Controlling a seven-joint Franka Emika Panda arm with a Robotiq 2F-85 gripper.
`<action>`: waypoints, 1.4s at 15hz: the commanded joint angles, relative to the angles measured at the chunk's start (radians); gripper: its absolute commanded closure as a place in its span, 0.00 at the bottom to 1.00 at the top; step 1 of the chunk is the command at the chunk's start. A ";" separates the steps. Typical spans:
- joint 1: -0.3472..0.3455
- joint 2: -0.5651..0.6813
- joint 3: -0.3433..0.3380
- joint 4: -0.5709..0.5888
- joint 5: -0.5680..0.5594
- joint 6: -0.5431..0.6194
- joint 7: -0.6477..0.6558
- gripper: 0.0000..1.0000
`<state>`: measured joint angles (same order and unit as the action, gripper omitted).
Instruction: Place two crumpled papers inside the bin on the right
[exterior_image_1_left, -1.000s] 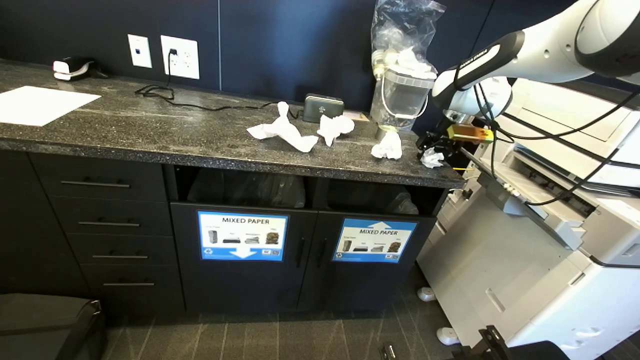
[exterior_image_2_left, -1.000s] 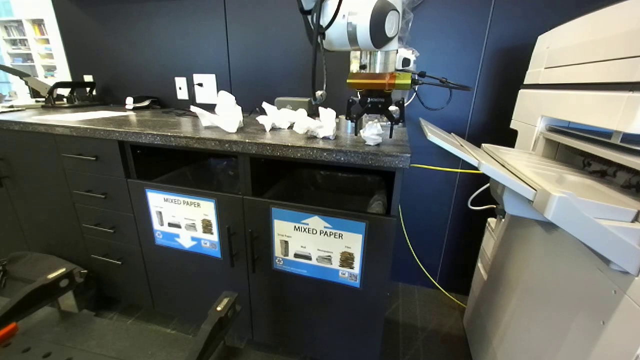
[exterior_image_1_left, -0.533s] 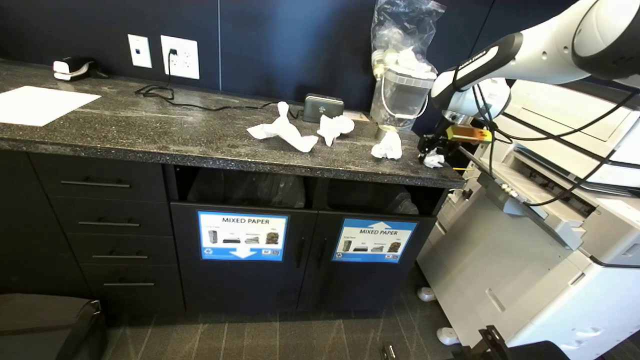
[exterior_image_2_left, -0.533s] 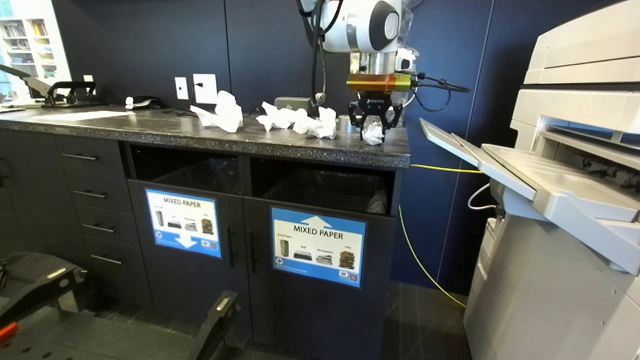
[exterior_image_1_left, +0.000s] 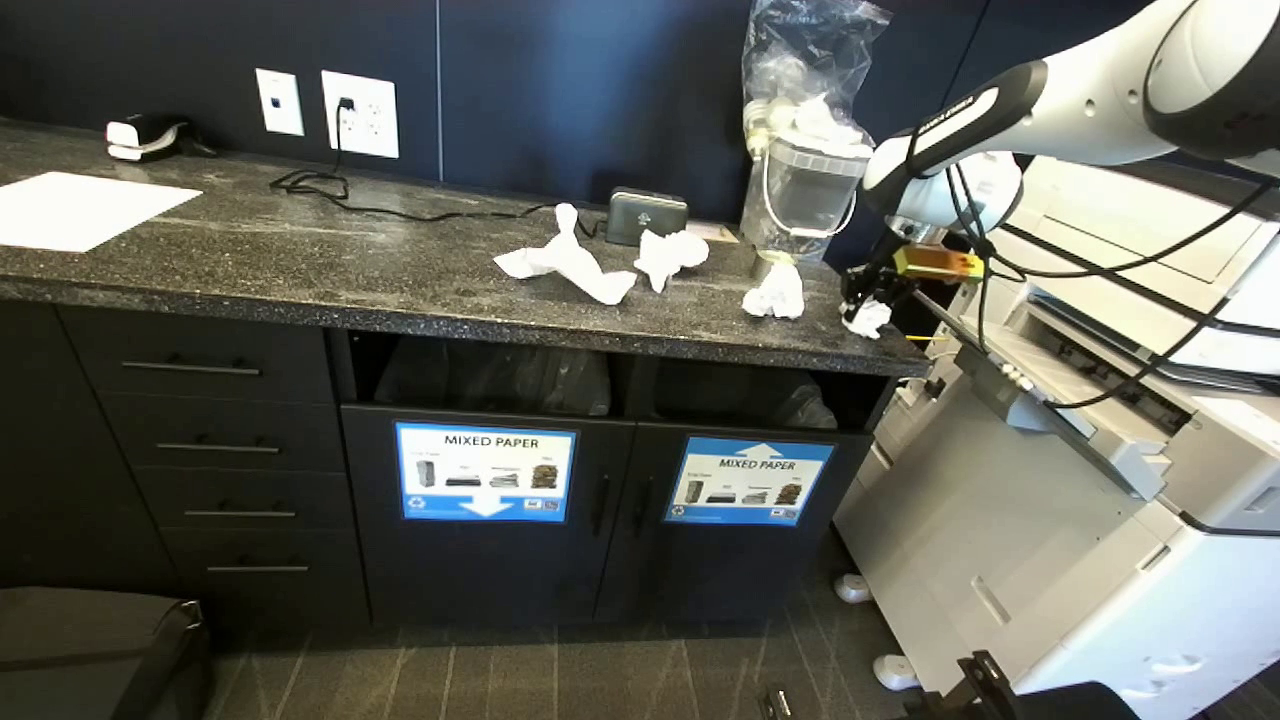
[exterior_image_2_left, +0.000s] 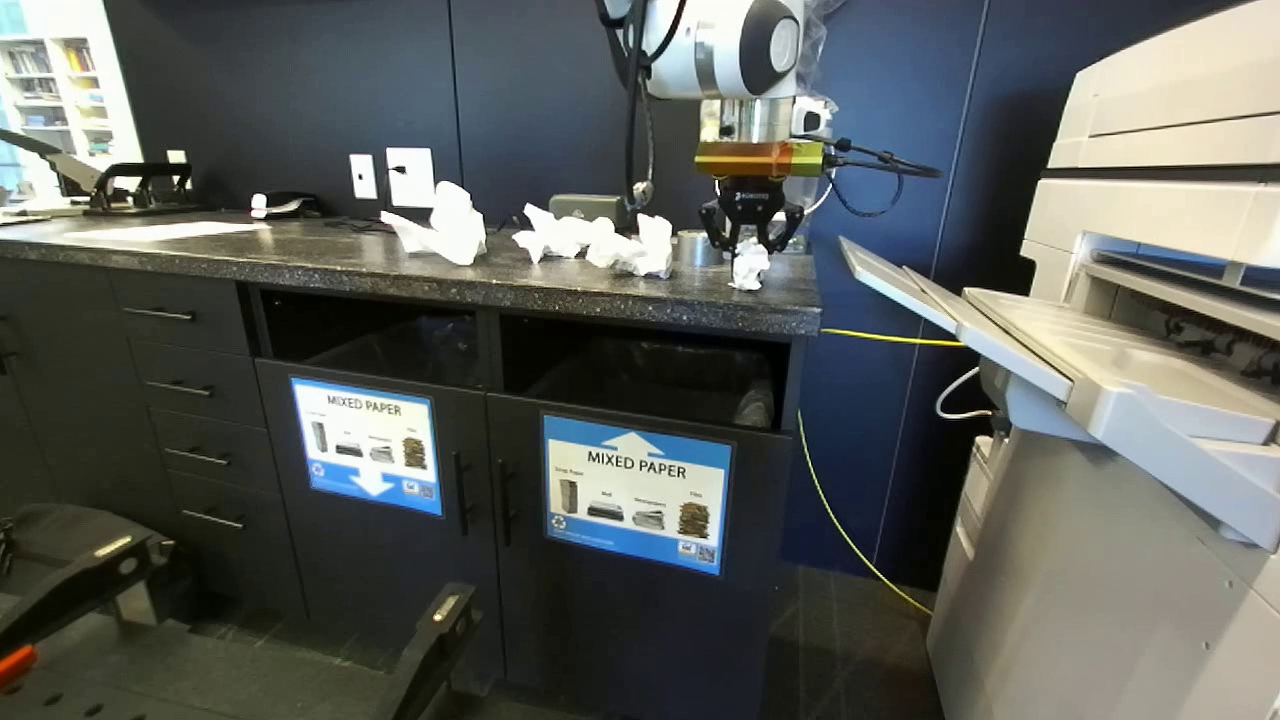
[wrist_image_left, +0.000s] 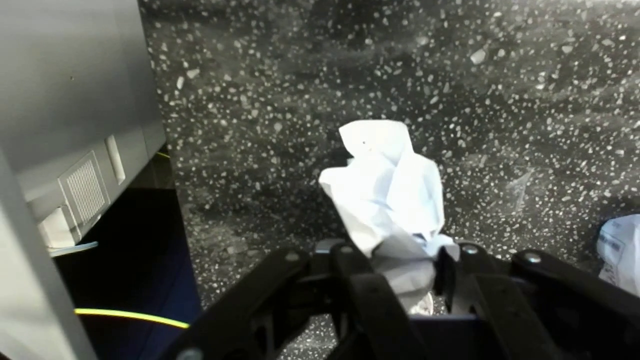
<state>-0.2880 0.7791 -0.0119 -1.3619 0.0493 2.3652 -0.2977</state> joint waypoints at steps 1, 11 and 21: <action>0.009 -0.024 -0.012 -0.009 -0.008 -0.057 0.008 0.89; 0.087 -0.339 -0.070 -0.421 -0.097 -0.145 0.087 0.89; 0.103 -0.738 -0.038 -0.966 0.011 -0.054 -0.088 0.89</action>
<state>-0.1915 0.1840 -0.0514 -2.1318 0.0020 2.2310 -0.2929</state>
